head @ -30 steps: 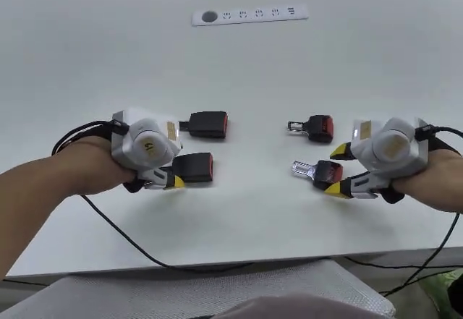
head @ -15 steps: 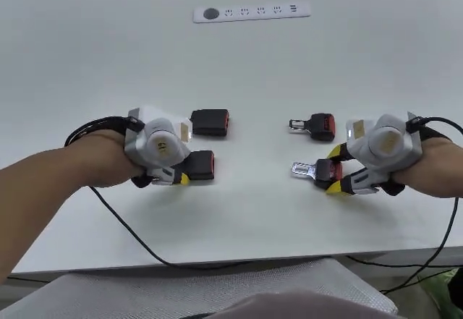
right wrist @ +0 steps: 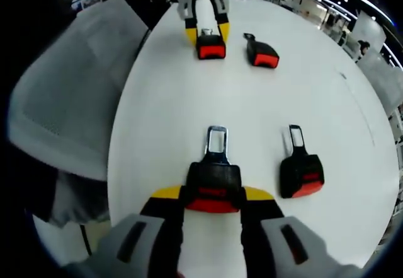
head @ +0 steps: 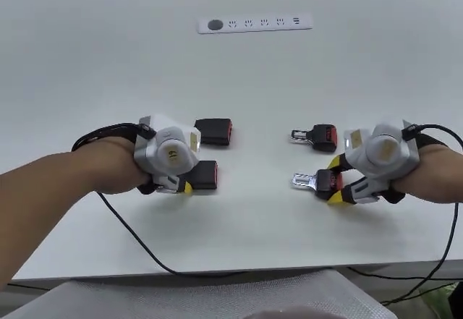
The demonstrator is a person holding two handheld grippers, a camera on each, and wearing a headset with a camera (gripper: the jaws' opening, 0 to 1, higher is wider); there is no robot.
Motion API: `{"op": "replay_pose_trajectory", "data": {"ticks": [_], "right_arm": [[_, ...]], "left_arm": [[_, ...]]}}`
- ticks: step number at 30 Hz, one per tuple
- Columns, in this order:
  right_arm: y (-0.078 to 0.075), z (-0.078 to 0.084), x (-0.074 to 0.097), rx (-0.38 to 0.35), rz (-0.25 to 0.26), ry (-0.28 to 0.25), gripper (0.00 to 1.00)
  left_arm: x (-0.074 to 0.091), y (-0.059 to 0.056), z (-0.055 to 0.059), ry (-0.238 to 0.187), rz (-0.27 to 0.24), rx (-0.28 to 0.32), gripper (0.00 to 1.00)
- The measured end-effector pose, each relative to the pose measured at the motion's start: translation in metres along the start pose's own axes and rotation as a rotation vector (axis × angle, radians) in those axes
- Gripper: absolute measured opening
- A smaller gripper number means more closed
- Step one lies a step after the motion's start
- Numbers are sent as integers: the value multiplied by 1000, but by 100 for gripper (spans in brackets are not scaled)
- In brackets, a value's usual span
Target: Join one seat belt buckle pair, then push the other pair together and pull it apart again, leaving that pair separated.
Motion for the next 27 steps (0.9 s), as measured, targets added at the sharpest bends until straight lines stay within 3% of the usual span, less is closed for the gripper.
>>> {"op": "replay_pose_trajectory", "data": {"ticks": [13,17,27], "right_arm": [[-1,1,-2,17,-13,1,34],[-3,-5,-5,45,-22,23,34],[-6,-36,-26,67,-20,-1,35]], "left_arm": [[-2,1,1,-4,18,-13,32],[-2,2,1,-4,26,-24,32],[-3,3,0,-3,39,-45,33]]}}
Point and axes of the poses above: the centre of the closed fingertips' face, and the gripper's own axes: x roughly backward along the fingers, y roughly to its left, z roughly out of its underside, the point moved 10 cm from there along x, roughly backward along the fingers, and after that the axes turned 4 degrees about -y, right-handed, at the moved point
